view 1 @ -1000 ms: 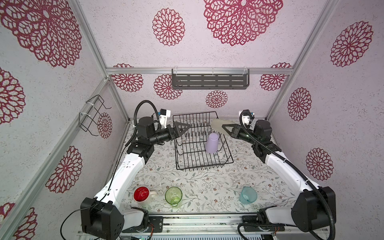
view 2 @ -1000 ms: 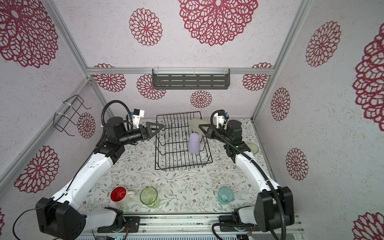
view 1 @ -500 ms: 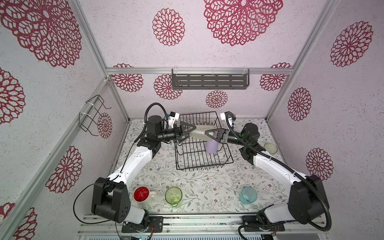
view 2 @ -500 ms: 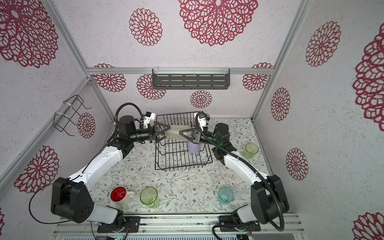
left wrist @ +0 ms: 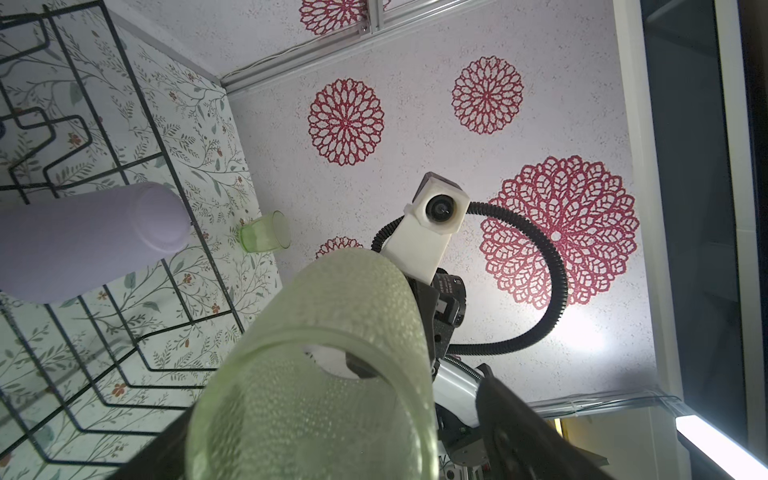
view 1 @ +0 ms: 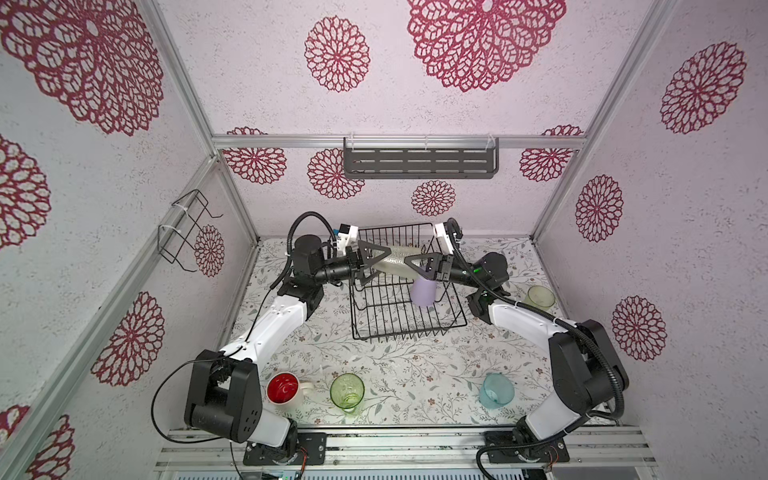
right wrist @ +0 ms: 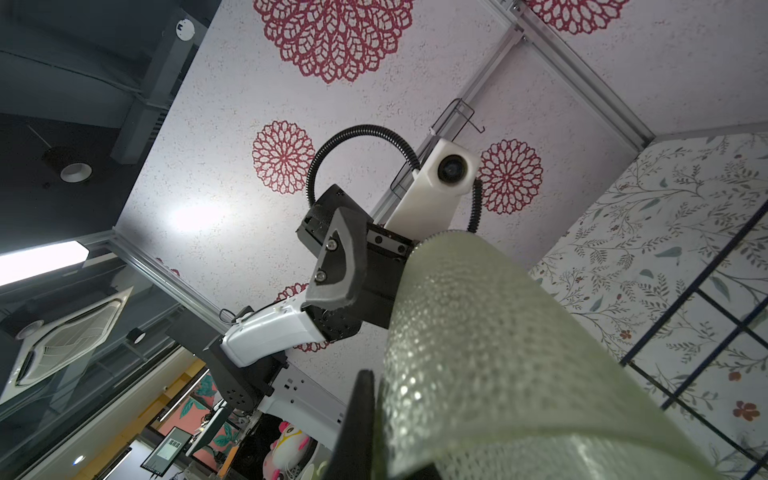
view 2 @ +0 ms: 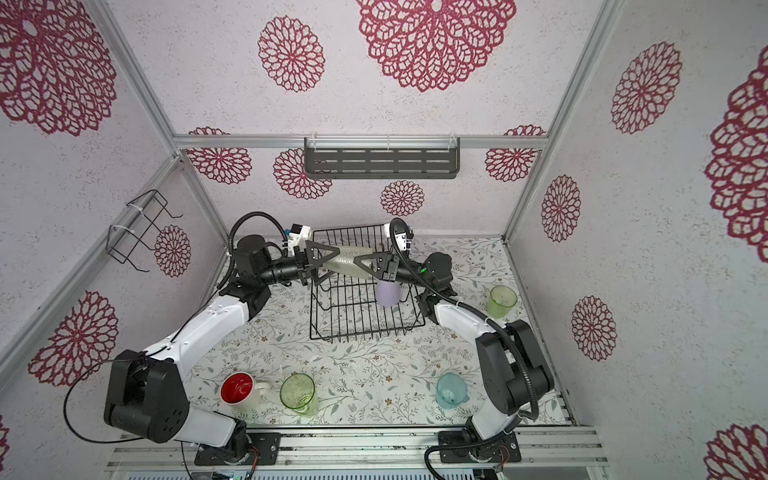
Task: Load the cups into the dish rack
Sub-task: 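Carry the frosted cup toward the left gripper while the left gripper grasps it, then open the right gripper and withdraw it while the left gripper holds the frosted cup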
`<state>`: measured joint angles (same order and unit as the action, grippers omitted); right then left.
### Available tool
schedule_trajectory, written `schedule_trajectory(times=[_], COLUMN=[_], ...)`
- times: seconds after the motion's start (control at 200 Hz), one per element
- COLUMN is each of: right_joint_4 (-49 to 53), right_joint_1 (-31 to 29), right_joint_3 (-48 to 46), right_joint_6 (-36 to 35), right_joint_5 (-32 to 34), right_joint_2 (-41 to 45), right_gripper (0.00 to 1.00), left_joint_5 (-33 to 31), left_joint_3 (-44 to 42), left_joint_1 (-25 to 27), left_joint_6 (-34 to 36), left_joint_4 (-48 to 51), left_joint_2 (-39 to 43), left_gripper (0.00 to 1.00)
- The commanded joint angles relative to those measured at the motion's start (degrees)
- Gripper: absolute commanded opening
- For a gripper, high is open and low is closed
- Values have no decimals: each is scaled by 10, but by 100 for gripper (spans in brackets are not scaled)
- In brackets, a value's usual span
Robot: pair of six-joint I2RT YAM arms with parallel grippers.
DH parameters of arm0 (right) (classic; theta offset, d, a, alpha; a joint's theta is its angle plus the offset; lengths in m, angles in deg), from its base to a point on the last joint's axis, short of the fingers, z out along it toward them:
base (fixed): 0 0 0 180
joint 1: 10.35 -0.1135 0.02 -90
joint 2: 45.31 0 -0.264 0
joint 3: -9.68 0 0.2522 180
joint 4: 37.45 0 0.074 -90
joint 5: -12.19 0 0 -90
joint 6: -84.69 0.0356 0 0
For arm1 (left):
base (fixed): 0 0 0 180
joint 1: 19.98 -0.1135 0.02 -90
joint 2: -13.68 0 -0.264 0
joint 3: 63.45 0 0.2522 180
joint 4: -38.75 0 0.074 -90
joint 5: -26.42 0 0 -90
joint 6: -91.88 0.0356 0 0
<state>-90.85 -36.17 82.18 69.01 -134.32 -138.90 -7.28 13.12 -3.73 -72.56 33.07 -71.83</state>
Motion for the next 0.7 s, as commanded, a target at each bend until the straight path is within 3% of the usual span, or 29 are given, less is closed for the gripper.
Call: schedule_trajectory(times=[0.0, 0.13, 0.365, 0.44, 0.57, 0.696], right_joint_4=[-57, -19, -20, -9, 80, 157], right_joint_1=[-9, -16, -22, -21, -21, -22], right_joint_3=[25, 32, 34, 31, 17, 5], right_joint_6=[14, -15, -11, -18, -96, -153], right_joint_5=[-17, -21, -13, -4, 31, 69], right_joint_2=[2, -7, -25, -22, 2, 28], right_gripper=[0, 0, 0, 7, 19, 38], left_joint_5=[-6, -43, -56, -58, -67, -72], left_joint_3=[13, 38, 36, 35, 25, 23], left_joint_1=[4, 4, 4, 4, 3, -3], left_joint_6=[23, 108, 113, 112, 110, 110], left_joint_4=[36, 164, 168, 168, 151, 151], left_joint_2=[-5, 1, 7, 8, 14, 15], left_gripper=[89, 89, 87, 85, 80, 75])
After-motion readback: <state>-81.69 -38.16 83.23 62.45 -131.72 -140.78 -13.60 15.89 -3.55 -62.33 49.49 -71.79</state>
